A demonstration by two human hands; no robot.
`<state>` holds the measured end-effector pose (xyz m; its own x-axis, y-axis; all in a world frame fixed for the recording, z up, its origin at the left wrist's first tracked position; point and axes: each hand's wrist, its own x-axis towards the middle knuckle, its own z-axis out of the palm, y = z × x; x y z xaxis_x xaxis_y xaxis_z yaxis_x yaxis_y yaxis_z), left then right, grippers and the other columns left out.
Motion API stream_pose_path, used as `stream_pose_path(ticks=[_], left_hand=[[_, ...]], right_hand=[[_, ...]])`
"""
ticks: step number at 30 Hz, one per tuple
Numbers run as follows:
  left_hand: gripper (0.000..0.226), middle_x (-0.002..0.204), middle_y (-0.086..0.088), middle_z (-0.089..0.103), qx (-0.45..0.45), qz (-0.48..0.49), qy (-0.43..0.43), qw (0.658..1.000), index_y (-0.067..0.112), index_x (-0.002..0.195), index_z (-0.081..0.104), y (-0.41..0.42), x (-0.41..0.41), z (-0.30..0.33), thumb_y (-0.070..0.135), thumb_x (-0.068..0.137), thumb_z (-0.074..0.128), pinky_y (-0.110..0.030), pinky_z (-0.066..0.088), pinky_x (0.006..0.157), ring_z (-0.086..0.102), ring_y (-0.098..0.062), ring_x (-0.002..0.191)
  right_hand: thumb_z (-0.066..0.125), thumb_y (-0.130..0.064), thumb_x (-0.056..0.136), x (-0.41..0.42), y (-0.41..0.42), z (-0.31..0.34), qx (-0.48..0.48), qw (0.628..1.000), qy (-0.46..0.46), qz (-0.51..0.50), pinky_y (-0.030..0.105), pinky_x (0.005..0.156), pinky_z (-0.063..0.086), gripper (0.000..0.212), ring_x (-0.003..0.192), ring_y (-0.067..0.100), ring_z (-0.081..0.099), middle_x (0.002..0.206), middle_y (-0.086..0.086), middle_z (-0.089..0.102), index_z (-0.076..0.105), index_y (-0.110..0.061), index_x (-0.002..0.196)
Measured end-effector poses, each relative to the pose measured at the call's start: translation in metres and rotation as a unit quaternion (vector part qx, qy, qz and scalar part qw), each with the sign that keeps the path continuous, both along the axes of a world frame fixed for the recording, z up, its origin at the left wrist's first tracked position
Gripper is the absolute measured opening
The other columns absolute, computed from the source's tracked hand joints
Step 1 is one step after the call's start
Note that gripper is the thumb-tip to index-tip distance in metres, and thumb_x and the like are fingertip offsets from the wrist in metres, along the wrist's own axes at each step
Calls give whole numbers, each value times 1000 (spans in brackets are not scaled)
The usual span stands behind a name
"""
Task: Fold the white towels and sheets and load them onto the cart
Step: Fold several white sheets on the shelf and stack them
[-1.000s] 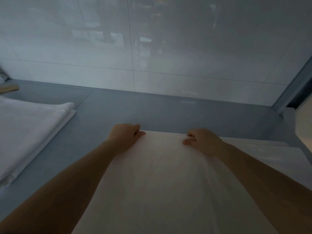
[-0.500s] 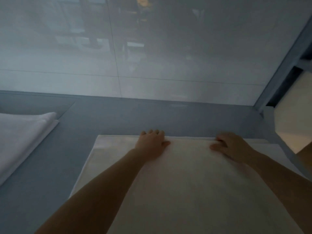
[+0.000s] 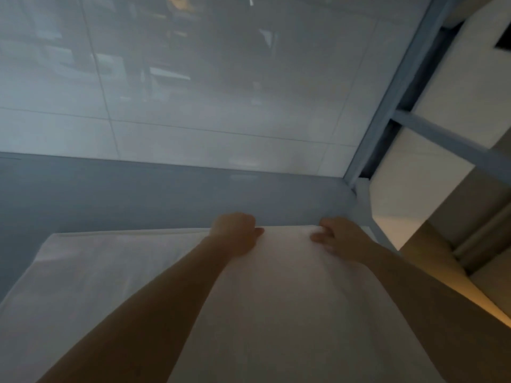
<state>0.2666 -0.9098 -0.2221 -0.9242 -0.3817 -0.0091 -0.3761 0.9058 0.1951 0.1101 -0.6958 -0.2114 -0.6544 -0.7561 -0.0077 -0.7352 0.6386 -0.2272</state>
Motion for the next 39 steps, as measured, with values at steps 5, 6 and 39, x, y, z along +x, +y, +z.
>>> stream_pose_path(ticks=[5, 6, 39], left_hand=[[32, 118, -9, 62, -11, -11, 78, 997, 19, 111, 54, 24, -6, -10, 45, 97, 41, -35, 42, 86, 57, -31, 110], [27, 117, -10, 62, 18, 3, 94, 995, 20, 108, 54, 24, -8, -9, 42, 98, 42, -35, 42, 84, 57, -32, 109], [63, 160, 12, -2, -32, 132, -36, 990, 44, 150, 0, 33, 207, -27, 65, 92, 11, -51, -5, 115, -6, -18, 148]], right_hand=[[52, -39, 96, -23, 27, 10, 38, 996, 8, -74, 26, 78, 32, 22, 107, 26, 56, 109, 7, 61, 57, -18, 98], [49, -37, 97, -23, 24, 7, 26, 995, 27, -88, 28, 82, 36, 24, 108, 27, 57, 114, 8, 62, 58, -16, 104], [19, -47, 100, 240, -63, -31, 45, 994, 51, 82, 48, 116, -4, 51, 147, 10, 0, 160, -14, 4, 10, -41, 150]])
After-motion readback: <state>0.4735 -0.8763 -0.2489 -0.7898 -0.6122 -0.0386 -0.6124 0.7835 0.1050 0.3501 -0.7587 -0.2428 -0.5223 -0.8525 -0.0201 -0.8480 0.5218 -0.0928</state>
